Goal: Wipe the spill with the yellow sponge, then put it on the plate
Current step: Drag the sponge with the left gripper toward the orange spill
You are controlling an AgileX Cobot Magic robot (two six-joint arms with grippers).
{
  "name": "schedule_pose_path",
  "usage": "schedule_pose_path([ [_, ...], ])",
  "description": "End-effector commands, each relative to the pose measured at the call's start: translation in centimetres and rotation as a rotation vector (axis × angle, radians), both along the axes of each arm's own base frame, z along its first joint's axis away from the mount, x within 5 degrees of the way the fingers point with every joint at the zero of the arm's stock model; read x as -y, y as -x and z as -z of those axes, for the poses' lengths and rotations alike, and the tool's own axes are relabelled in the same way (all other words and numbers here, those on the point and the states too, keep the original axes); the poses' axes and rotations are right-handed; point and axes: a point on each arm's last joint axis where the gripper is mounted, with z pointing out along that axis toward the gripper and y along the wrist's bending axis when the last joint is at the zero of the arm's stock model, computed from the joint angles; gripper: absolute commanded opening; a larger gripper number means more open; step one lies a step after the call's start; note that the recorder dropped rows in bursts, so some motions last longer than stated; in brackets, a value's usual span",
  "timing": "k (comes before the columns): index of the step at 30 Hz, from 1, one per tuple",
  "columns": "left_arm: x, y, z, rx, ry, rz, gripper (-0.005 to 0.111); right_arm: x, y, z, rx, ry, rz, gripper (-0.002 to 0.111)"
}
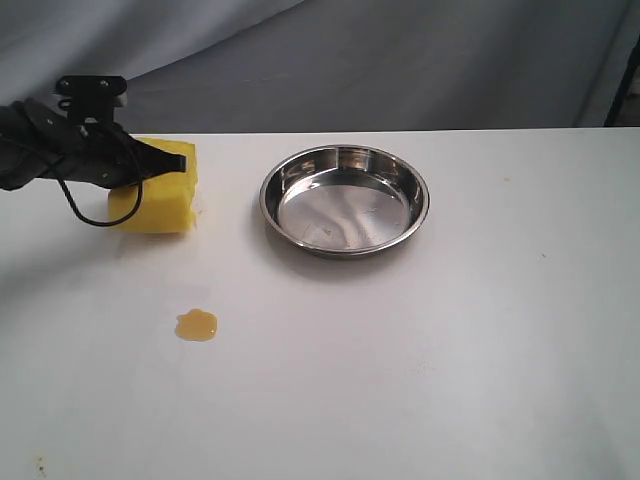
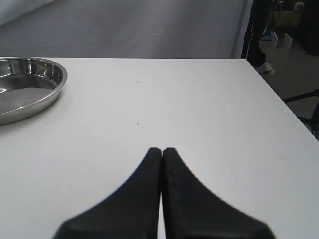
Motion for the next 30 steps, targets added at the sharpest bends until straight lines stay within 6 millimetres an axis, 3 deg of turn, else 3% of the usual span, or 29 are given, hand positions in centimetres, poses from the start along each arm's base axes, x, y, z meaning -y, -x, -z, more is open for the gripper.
schedule_pose_path([
  [1,0.4,0.2,-1.4,0.014,0.015,0.017,0.0,0.0,0.0,0.1,0.004,0.007,-0.004,0.0],
  [12,0.4,0.2,-1.1,0.005,0.014,0.019,0.0,0.0,0.0,0.1,0.004,0.007,-0.004,0.0],
  [19,0.4,0.2,2.8,-0.088,0.005,0.022,0.0,0.0,0.0,0.1,0.004,0.007,-0.004,0.0],
  [24,0.5,0.2,3.9,-0.112,0.0,0.025,0.0,0.0,0.0,0.1,0.004,0.007,-0.004,0.0],
  [30,3.1,1.2,4.4,-0.142,-0.103,0.254,0.0,0.0,0.0,0.1,0.004,0.007,-0.004,0.0],
])
